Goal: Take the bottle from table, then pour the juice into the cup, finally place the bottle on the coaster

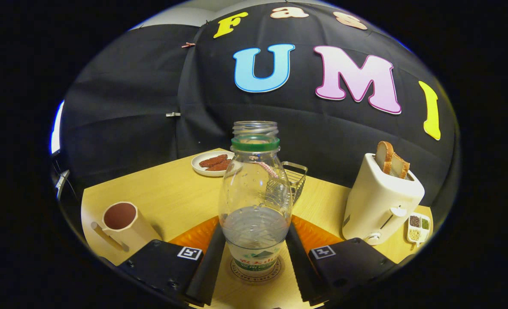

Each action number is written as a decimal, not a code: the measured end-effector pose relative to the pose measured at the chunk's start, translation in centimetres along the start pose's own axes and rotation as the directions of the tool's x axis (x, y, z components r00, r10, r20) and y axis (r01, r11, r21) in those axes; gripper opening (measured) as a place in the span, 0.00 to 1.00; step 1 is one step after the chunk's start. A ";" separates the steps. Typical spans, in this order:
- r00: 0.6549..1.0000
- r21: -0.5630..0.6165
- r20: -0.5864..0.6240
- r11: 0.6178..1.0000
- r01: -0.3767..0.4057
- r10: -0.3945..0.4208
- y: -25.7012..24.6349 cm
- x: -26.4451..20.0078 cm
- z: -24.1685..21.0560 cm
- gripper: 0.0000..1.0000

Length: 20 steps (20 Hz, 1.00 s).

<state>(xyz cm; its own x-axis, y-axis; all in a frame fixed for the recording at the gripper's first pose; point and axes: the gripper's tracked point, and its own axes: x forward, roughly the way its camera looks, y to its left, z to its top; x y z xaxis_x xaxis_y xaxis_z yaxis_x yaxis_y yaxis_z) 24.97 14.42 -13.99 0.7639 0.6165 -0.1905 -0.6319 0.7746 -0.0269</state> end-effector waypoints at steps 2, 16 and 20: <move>1.000 0.025 0.008 1.000 0.009 -0.009 -0.2 0.1 0.1 0.78; 0.998 0.045 -0.049 0.998 0.047 -0.045 -0.9 -0.9 -0.9 1.00; 0.998 0.016 -0.042 0.999 0.047 -0.047 -0.6 -2.1 -0.9 1.00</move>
<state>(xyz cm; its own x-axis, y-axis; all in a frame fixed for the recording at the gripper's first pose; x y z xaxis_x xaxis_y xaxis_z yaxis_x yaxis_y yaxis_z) 23.62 12.51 -14.48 0.7864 0.5734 -0.2297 -0.5928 0.8051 -0.0199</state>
